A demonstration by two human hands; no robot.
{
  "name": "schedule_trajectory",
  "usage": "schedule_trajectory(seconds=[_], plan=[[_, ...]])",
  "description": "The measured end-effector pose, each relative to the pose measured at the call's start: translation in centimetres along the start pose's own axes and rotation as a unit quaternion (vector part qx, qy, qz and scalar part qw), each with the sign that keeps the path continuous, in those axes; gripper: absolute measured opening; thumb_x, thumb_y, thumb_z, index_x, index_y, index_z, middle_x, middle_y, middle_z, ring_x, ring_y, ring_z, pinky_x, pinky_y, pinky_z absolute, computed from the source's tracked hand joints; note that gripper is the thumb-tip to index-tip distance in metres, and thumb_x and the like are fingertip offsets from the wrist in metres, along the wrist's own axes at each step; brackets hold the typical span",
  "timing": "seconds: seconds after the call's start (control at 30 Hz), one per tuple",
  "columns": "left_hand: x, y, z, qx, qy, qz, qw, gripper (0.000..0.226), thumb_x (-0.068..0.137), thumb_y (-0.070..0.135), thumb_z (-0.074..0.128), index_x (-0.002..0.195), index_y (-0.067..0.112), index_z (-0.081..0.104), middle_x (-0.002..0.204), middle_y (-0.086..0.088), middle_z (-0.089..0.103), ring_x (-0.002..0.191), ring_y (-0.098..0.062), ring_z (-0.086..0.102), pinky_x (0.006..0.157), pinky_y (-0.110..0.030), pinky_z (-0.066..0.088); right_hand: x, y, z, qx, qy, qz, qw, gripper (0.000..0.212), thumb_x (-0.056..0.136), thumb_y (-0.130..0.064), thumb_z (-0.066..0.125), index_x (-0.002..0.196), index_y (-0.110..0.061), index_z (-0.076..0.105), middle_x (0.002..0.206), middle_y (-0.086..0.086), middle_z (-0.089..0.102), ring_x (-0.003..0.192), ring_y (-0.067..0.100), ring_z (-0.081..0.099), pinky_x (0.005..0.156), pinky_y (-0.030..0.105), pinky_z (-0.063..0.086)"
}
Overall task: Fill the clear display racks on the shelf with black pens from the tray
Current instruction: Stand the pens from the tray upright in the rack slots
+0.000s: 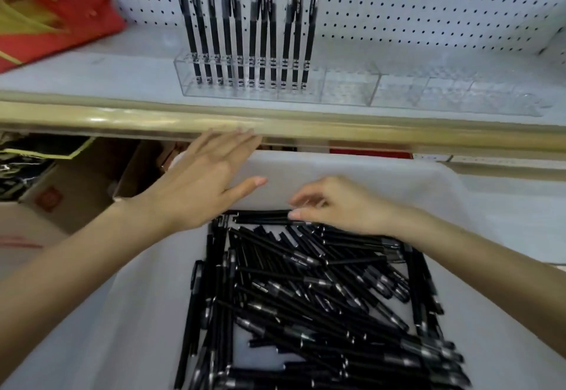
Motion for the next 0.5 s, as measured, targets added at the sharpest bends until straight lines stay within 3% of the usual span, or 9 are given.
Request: schedule_trajectory(seconds=[0.13,0.27,0.4,0.5], plan=[[-1.0,-1.7,2.7,-0.018,-0.055,-0.053,0.997,0.094,0.078,0.077,0.002,0.154,0.023,0.005,0.162,0.001,0.001,0.148,-0.011,-0.002,0.120,-0.036,-0.003,0.9,2.1,4.6,-0.037,-0.057,0.022,0.997,0.052,0.091,-0.040,0.061,0.129,-0.006,0.056,0.130,0.007,0.058,0.119,0.018,0.053,0.095,0.021,0.038],[-1.3,-1.6,3.2,-0.029,-0.038,-0.052,0.997,0.093,0.080,0.075,0.004,0.154,0.020,0.009,0.162,-0.002,0.003,0.148,-0.012,-0.002,0.121,-0.039,0.001,1.9,2.5,4.8,-0.064,-0.004,0.036,0.997,0.059,0.087,-0.049,0.060,0.132,-0.011,0.053,0.129,0.010,0.055,0.122,0.024,0.047,0.102,0.033,0.037],[-1.5,-1.4,3.2,-0.042,-0.014,-0.064,0.997,0.091,0.080,0.073,0.005,0.154,0.019,0.009,0.162,-0.002,0.004,0.148,-0.012,-0.002,0.120,-0.038,-0.004,1.8,2.7,6.4,-0.099,-0.032,0.043,0.994,0.067,0.085,-0.057,0.059,0.136,-0.015,0.048,0.134,0.010,0.046,0.129,0.027,0.034,0.107,0.040,0.034],[-1.7,-1.2,3.3,-0.028,-0.015,-0.069,0.997,0.085,0.087,0.072,0.010,0.154,0.019,0.007,0.162,-0.003,0.002,0.148,-0.012,-0.004,0.120,-0.038,-0.004,1.7,2.9,6.8,-0.115,-0.040,0.050,0.991,0.069,0.082,-0.060,0.060,0.134,-0.016,0.048,0.134,0.007,0.048,0.128,0.026,0.037,0.105,0.042,0.035]])
Point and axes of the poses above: each hand's wrist, its own x-axis towards the middle knuckle, its own z-axis out of the palm, y = z × x, the point moved 10 cm from there along x, towards the middle knuckle
